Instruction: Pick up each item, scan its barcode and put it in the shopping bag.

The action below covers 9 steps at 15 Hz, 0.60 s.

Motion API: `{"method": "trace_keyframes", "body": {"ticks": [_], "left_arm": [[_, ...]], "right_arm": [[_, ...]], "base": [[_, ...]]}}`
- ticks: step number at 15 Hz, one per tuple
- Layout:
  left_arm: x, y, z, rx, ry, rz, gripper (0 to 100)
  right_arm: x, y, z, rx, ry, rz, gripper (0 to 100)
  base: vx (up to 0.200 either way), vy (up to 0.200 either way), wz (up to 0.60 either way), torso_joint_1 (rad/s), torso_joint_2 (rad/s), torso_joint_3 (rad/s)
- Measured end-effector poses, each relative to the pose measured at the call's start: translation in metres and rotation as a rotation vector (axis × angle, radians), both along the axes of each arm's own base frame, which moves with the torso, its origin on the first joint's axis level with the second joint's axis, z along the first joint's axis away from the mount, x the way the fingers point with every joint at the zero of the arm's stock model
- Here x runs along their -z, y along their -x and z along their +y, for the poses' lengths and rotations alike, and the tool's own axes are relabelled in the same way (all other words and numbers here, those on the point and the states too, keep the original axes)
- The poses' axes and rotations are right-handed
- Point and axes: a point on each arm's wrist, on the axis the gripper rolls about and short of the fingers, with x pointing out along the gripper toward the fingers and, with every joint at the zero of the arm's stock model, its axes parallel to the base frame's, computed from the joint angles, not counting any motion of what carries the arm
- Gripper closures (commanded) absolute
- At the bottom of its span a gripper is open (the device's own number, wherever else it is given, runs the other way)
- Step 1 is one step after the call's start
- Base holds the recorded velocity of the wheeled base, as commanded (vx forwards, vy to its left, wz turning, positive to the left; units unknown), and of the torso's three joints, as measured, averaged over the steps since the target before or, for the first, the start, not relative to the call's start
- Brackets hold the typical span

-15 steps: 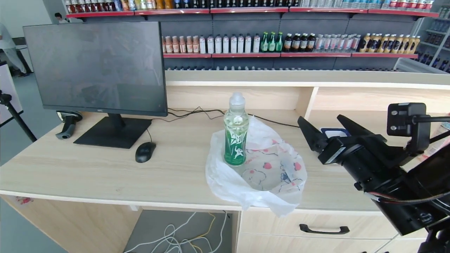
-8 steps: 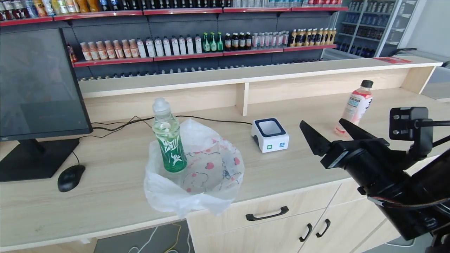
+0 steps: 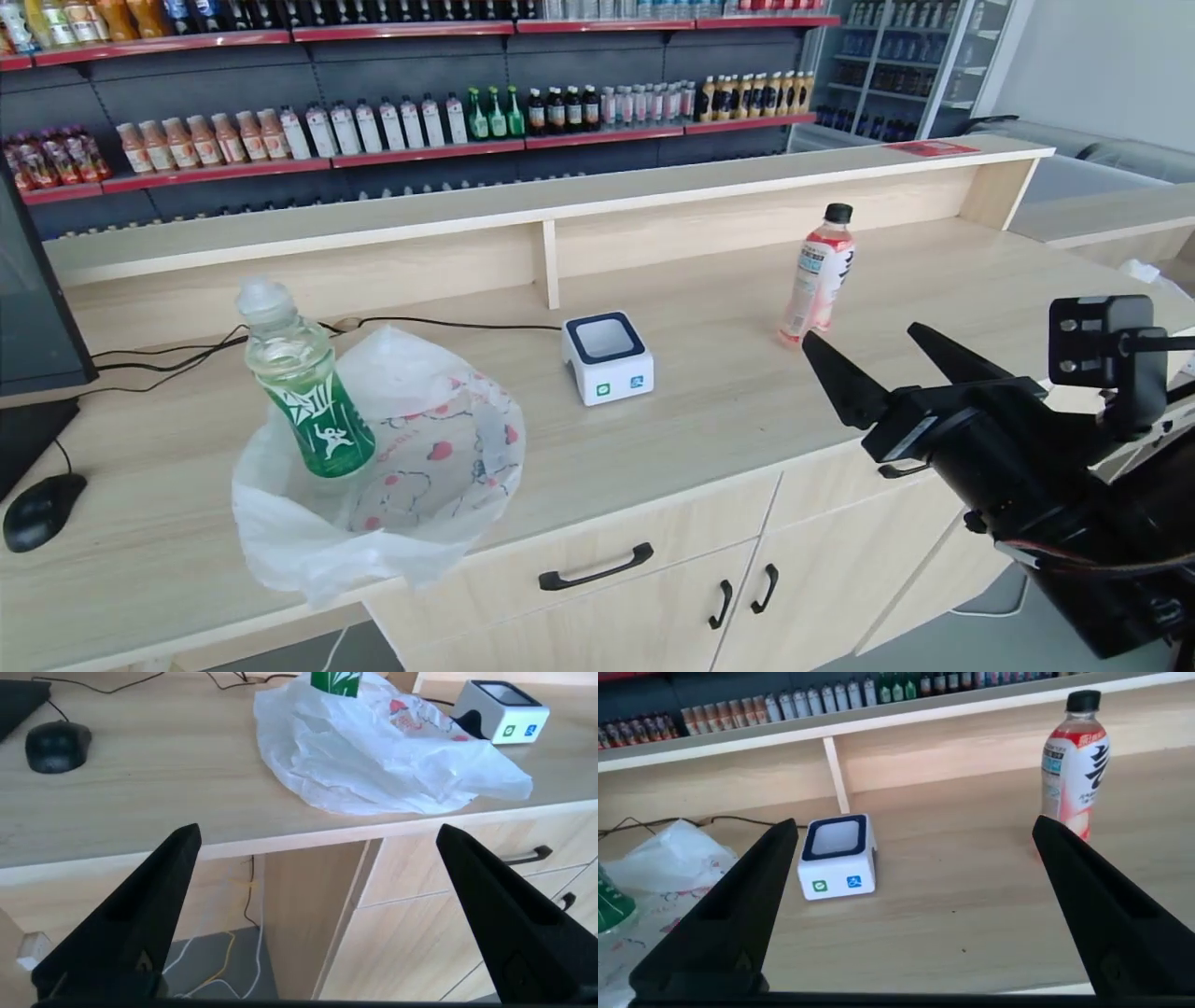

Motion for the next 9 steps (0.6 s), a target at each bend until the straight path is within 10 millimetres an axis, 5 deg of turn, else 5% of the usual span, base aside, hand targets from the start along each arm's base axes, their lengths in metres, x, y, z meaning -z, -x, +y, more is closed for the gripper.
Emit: {"method": "trace_keyframes", "body": {"ticks": [6, 9], "left_arm": [[0.0000, 0.0000, 0.0000, 0.000, 0.000, 0.000, 0], [0.0000, 0.0000, 0.0000, 0.000, 0.001, 0.000, 0]], "right_arm": [[0.0001, 0.0003, 0.0000, -0.001, 0.000, 0.001, 0], [0.0000, -0.0006, 0.0004, 0.000, -0.002, 0.000, 0]], "base": [[0.000, -0.200, 0.00, 0.004, 0.00, 0.003], [0.000, -0.200, 0.60, 0.002, 0.00, 0.002]]}}
